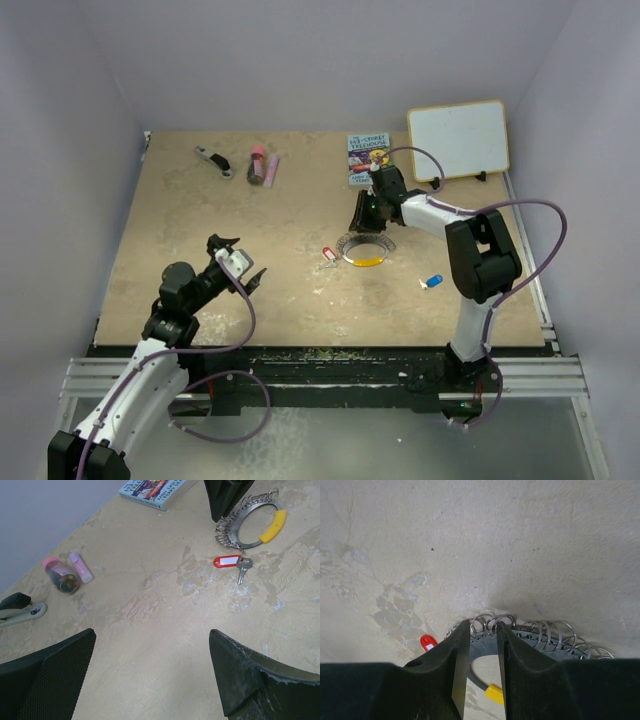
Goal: Put the keys on the keyring
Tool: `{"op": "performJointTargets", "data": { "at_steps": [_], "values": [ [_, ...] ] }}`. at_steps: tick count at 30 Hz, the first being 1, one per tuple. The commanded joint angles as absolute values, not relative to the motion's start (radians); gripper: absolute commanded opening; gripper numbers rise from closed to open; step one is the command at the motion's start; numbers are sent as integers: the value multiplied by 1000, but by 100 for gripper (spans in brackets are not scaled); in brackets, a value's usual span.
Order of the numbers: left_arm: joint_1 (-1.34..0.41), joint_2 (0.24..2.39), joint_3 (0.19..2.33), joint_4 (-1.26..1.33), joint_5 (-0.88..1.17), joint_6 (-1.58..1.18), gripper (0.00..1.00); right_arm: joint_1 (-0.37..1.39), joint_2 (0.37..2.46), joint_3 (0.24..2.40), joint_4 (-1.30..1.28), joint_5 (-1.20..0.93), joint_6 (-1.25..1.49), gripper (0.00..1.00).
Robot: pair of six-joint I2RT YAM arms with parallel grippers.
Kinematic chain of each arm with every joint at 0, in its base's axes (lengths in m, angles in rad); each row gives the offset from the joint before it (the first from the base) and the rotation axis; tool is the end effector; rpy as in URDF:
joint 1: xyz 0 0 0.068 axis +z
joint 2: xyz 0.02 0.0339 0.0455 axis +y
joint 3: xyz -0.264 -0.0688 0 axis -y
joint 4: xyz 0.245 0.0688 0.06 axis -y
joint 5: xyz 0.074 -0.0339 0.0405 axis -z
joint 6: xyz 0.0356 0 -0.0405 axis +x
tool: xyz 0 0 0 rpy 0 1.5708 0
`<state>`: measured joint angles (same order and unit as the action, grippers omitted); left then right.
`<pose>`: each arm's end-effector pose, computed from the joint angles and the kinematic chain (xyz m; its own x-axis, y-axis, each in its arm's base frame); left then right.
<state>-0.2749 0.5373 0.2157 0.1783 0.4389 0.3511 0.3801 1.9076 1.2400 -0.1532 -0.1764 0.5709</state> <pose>0.1400 -0.0552 0.2129 0.0947 0.2968 -0.9502 0.6581 0.6975 0.2834 0.3795 0.1583 0.1783 -0.8291 0.2416 -0.5041 -0.0336 0.8786 0.4764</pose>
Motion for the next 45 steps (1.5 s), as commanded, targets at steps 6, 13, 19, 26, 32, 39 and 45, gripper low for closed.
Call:
{"op": "performJointTargets", "data": {
  "at_steps": [6, 13, 19, 26, 32, 39, 45],
  "values": [
    [-267, 518, 216, 224, 453, 346, 98, 391, 1895, 1242, -192, -100, 592, 24],
    [-268, 515, 213, 225, 455, 348, 98, 391, 1864, 1166, -204, -105, 569, 10],
    [-268, 516, 210, 227, 457, 348, 98, 412, 1839, 1094, -154, -169, 550, 0],
    [-268, 516, 211, 227, 459, 350, 98, 529, 1768, 1052, -169, -236, 512, 0],
    [-266, 512, 209, 227, 461, 350, 98, 559, 1624, 960, -249, -267, 498, 0],
    [-266, 512, 207, 227, 469, 350, 98, 560, 1418, 990, -442, -17, 478, 26],
    [-265, 512, 208, 226, 475, 351, 98, 560, 1337, 999, -423, 11, 432, 42]
  ]
}}
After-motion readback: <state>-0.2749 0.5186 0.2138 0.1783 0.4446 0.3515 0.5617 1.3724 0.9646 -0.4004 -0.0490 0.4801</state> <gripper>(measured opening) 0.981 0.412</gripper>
